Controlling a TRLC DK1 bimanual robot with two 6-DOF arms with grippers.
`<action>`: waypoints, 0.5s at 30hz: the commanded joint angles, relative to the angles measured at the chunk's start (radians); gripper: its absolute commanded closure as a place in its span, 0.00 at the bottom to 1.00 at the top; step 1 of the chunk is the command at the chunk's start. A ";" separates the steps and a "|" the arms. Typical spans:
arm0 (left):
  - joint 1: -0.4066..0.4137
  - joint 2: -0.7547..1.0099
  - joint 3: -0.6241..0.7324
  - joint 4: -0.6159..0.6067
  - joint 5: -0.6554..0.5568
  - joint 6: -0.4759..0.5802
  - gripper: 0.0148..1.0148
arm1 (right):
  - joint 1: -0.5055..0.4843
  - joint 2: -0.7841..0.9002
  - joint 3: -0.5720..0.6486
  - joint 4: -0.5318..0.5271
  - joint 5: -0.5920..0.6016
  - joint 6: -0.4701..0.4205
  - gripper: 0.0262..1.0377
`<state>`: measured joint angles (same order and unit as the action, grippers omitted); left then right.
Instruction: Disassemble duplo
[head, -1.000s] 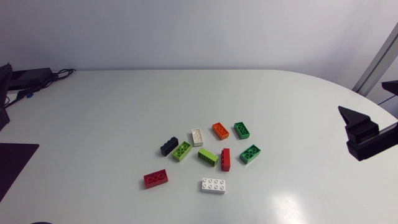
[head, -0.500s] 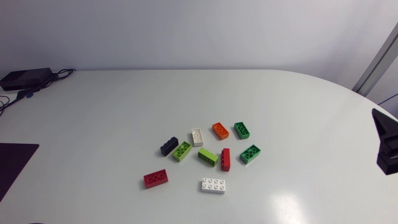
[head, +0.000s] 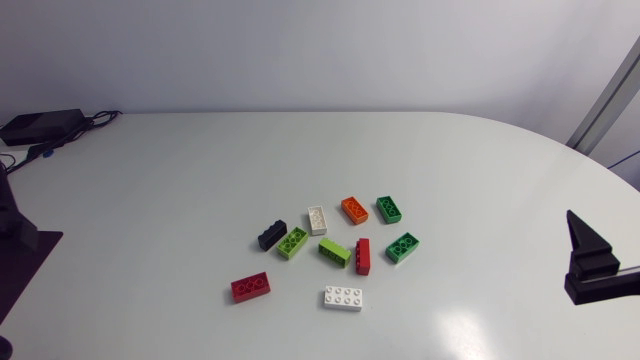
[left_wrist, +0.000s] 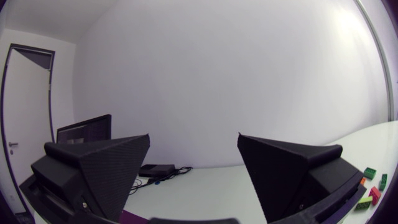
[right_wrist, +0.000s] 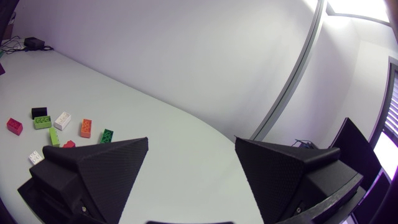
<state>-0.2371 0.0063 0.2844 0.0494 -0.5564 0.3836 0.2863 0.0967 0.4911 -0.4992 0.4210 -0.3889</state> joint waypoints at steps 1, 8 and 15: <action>0.025 -0.022 -0.040 0.006 0.061 -0.002 0.03 | -0.013 -0.020 -0.029 0.004 -0.014 0.044 0.03; 0.070 -0.022 -0.152 0.086 0.199 -0.051 0.03 | -0.012 0.009 -0.046 0.002 -0.105 0.033 0.03; 0.099 -0.023 -0.272 0.168 0.334 -0.017 0.03 | -0.010 0.021 -0.092 0.074 -0.114 0.079 0.03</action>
<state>-0.1516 0.0051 0.0498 0.1925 -0.2424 0.3573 0.2794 0.1150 0.4198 -0.4488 0.3130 -0.3363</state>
